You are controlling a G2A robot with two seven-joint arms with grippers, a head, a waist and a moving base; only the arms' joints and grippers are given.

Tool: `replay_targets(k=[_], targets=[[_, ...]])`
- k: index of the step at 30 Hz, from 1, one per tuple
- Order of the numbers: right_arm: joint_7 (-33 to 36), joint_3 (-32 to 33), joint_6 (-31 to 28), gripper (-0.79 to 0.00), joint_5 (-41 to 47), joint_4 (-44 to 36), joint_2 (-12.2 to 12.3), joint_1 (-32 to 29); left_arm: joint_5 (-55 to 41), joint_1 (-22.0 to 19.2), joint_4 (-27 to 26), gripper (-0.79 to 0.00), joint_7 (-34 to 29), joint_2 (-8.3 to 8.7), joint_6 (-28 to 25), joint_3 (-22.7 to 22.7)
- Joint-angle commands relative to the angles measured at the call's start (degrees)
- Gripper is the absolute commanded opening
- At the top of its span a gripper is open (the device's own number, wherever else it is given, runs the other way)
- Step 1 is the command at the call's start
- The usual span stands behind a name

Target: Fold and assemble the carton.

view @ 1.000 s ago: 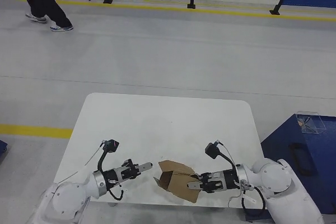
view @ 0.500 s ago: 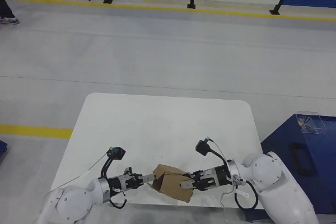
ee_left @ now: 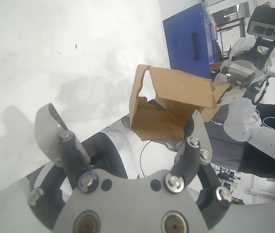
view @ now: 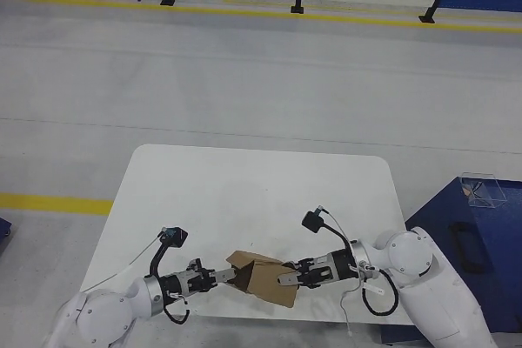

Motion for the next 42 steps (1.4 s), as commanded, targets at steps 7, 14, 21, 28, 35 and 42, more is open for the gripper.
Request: replay_targets(k=[7, 14, 21, 28, 35, 42], targets=[[3.1, -1.05, -0.86, -0.785, 2.64, 1.8, 0.12, 1.69, 2.04, -3.08, 1.3, 0.0, -2.42, 0.21, 3.03, 2.93], [5.54, -2.84, -1.18, -0.785, 2.28, 3.42, 0.17, 3.31, 2.48, -5.89, 2.41, 0.0, -5.41, 0.42, 5.42, 4.72], [7.4, -4.74, -1.06, -0.785, 4.02, 5.37, 0.03, 5.08, 5.28, -7.8, 2.34, 0.0, -7.17, 0.62, 8.29, 7.0], [7.5, -5.25, -1.83, -0.785, 5.22, 6.88, 0.05, 6.25, 4.09, -9.7, 3.99, 0.0, -9.44, 0.63, 9.34, 9.41], [6.76, -5.32, -3.16, -0.785, 5.54, 6.75, 0.17, 6.51, 2.04, -11.37, 5.93, 0.0, -9.59, 0.6, 8.78, 10.82], [5.27, -3.98, -5.78, -0.785, 7.57, 6.99, 0.48, 5.61, 0.15, -11.55, 6.04, 0.0, -8.62, 0.78, 8.09, 10.76]])
